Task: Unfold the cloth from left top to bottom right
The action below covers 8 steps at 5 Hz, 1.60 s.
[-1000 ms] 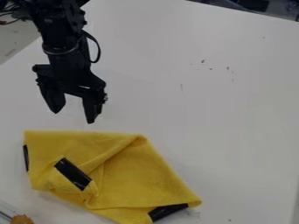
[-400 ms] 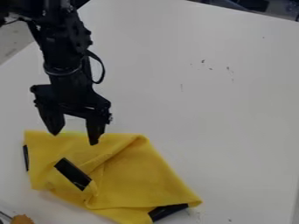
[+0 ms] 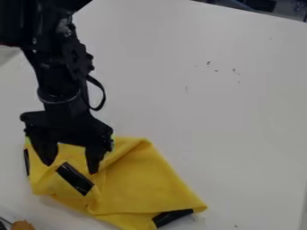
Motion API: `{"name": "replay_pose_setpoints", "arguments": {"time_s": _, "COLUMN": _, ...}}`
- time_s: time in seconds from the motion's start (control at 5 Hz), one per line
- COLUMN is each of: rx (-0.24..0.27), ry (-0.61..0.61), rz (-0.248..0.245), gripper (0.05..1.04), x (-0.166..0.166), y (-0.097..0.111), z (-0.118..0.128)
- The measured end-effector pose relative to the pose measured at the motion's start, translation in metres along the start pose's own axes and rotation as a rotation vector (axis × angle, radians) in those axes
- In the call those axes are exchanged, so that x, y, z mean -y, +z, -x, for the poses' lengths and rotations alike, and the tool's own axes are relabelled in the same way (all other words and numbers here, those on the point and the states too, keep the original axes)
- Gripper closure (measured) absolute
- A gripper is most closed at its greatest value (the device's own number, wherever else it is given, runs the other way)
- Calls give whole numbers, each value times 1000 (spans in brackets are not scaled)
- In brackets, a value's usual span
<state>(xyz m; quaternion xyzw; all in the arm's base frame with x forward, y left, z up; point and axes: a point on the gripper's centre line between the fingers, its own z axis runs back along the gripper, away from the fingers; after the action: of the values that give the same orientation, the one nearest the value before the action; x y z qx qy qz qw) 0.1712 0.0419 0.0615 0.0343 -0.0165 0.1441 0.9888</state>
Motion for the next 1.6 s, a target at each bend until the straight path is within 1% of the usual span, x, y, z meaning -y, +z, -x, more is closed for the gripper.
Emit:
{"name": "replay_pose_setpoints", "arguments": {"time_s": 0.2, "rx": -17, "ry": 27, "rz": 18, "gripper": 83, "x": -7, "y": -22, "z": 2}}
{"name": "replay_pose_setpoints", "arguments": {"time_s": 0.4, "rx": -25, "ry": 37, "rz": 44, "gripper": 83, "x": -12, "y": -34, "z": 0}}
{"name": "replay_pose_setpoints", "arguments": {"time_s": 0.6, "rx": -51, "ry": 53, "rz": 79, "gripper": 83, "x": -16, "y": -47, "z": 1}}
{"name": "replay_pose_setpoints", "arguments": {"time_s": 0.8, "rx": -42, "ry": 58, "rz": 81, "gripper": 98, "x": -24, "y": -48, "z": 0}}
{"name": "replay_pose_setpoints", "arguments": {"time_s": 1.0, "rx": -38, "ry": 64, "rz": 61, "gripper": 180, "x": -27, "y": -44, "z": 5}}
{"name": "replay_pose_setpoints", "arguments": {"time_s": 1.2, "rx": -13, "ry": 82, "rz": 31, "gripper": 473, "x": -28, "y": -31, "z": 7}}
{"name": "replay_pose_setpoints", "arguments": {"time_s": 1.4, "rx": -7, "ry": 75, "rz": -1, "gripper": 768, "x": -25, "y": -18, "z": 9}}
{"name": "replay_pose_setpoints", "arguments": {"time_s": 1.6, "rx": 5, "ry": 71, "rz": -12, "gripper": 960, "x": -23, "y": -14, "z": 9}}
